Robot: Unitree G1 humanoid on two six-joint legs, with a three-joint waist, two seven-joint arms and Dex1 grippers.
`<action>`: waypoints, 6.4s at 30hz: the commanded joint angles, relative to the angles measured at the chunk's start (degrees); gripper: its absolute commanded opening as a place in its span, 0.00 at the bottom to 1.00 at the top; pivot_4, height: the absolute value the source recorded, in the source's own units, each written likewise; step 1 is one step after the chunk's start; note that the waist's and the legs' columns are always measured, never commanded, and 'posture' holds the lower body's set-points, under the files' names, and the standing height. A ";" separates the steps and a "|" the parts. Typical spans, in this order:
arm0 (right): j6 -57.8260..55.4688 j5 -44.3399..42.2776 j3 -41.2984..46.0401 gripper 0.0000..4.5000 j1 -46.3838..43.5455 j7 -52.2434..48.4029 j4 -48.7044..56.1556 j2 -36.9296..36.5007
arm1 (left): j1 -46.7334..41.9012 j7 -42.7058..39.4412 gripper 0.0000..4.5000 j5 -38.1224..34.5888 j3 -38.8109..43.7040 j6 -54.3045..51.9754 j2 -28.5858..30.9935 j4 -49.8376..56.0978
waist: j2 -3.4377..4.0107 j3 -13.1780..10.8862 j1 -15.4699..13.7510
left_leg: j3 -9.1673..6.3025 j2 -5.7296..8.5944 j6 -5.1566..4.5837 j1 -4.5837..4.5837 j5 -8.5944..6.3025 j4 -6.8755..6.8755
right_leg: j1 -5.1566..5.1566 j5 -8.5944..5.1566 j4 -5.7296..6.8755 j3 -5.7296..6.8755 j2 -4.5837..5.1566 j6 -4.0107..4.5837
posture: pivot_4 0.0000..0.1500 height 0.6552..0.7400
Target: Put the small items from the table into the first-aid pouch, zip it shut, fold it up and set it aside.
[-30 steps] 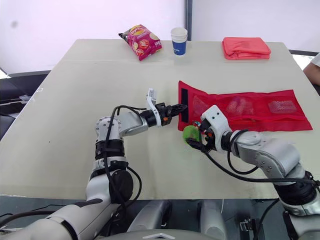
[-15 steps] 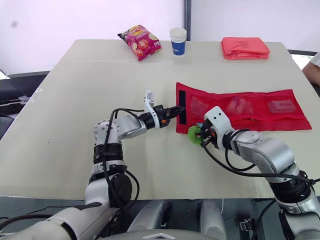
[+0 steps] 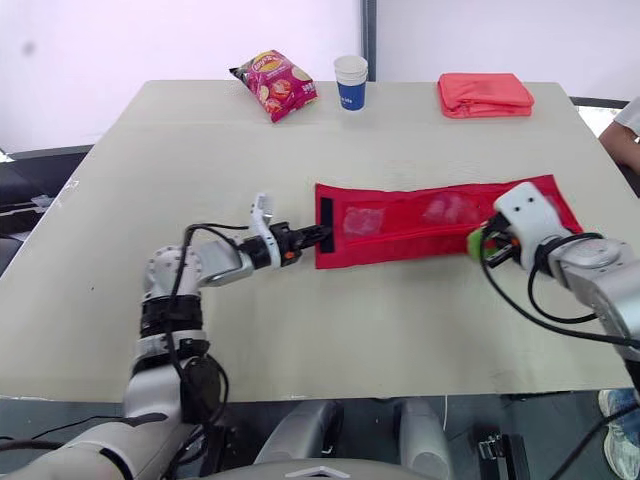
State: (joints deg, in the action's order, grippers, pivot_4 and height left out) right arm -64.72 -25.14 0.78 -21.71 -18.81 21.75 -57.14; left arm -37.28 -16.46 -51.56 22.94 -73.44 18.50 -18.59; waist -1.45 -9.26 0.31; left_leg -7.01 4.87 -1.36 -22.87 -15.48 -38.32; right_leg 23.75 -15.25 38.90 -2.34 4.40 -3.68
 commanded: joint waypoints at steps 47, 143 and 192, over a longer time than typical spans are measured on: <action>-27.78 -14.55 47.29 1.00 6.39 8.79 11.91 46.74 | 7.46 -34.90 0.99 2.56 -19.54 26.56 16.03 46.53 | 0.63 -0.02 0.45 | 0.05 -0.05 -0.02 0.09 -0.02 0.07 | -0.11 0.02 -0.04 -0.05 0.16 0.03 | 1.00 1.00; 22.20 -42.71 22.43 0.35 -7.68 29.46 -29.79 45.30 | 15.78 -29.45 1.00 2.11 -19.96 31.08 18.18 49.69 | 1.19 0.03 2.26 | 0.29 -0.29 -0.06 0.29 -0.02 0.23 | -0.13 0.03 -0.06 -0.28 -0.40 0.08 | 1.00 1.00; 11.75 -24.43 2.18 0.88 1.81 -32.33 14.79 16.02 | 45.65 -44.52 1.00 -4.10 11.04 35.73 29.89 44.36 | 0.93 -0.26 0.28 | -0.02 -0.56 -0.21 0.15 -0.17 0.23 | -0.19 0.18 -0.51 0.00 -0.18 0.33 | 1.00 1.00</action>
State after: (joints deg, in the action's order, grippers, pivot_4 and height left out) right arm -49.88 -42.66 -1.27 -18.69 -52.19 34.84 -41.53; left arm 7.87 -60.72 -56.05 32.14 -39.32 48.75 25.65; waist -0.52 -9.51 0.59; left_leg -7.04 4.27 -1.59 -22.72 -15.67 -38.08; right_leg 23.56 -15.03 38.36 -2.34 4.21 -3.30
